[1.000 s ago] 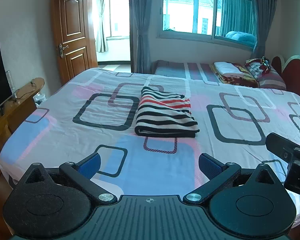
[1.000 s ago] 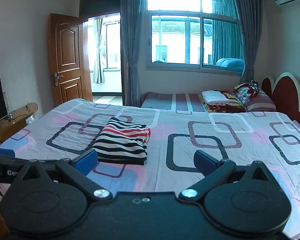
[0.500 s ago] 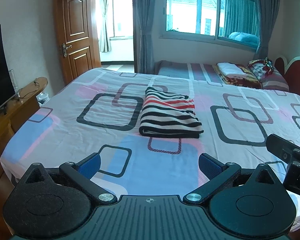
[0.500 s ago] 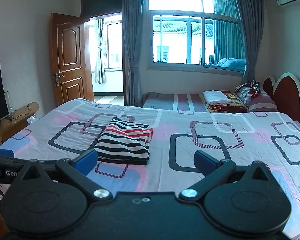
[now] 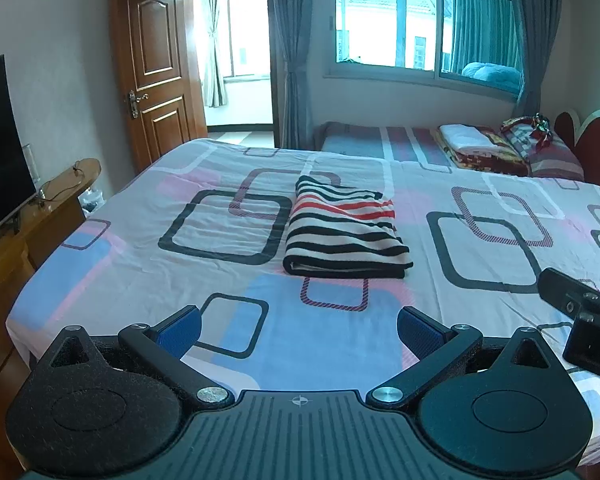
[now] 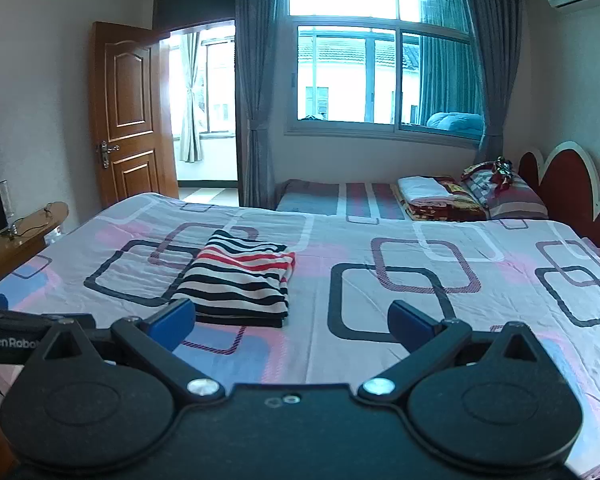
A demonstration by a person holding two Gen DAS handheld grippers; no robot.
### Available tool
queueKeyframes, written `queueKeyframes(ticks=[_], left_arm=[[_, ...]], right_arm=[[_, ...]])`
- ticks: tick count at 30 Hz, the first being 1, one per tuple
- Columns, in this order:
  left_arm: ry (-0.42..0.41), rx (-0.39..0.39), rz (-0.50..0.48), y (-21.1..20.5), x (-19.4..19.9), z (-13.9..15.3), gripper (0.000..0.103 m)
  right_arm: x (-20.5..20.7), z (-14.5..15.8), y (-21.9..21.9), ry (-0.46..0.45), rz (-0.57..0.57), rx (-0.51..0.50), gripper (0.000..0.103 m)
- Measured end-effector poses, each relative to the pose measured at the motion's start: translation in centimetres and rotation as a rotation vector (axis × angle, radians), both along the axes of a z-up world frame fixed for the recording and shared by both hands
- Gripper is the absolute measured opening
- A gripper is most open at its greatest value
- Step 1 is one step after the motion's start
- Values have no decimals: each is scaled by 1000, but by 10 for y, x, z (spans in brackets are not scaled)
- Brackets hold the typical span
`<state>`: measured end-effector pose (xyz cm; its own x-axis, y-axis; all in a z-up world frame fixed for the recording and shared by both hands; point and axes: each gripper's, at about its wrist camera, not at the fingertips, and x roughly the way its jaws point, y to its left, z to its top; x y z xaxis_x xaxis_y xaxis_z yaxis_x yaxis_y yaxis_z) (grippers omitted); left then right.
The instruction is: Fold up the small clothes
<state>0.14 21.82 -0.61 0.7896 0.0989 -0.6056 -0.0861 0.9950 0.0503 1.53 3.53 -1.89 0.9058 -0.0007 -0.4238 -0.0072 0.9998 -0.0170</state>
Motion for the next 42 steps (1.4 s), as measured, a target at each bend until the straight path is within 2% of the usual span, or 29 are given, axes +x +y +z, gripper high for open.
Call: queueKeyframes(ticks=[7, 25, 37, 42], left_arm=[[-4, -3, 8, 0, 2, 2, 103], [9, 0, 8, -3, 6, 0, 103], [44, -9, -1, -1, 23, -10, 103], [-8, -22, -30, 0, 27, -14, 103]], right_arm=[[4, -2, -11, 8, -34, 12, 102], [8, -6, -7, 19, -1, 2, 102], [19, -11, -4, 39, 6, 8, 102], [26, -16, -3, 53, 6, 8, 102]])
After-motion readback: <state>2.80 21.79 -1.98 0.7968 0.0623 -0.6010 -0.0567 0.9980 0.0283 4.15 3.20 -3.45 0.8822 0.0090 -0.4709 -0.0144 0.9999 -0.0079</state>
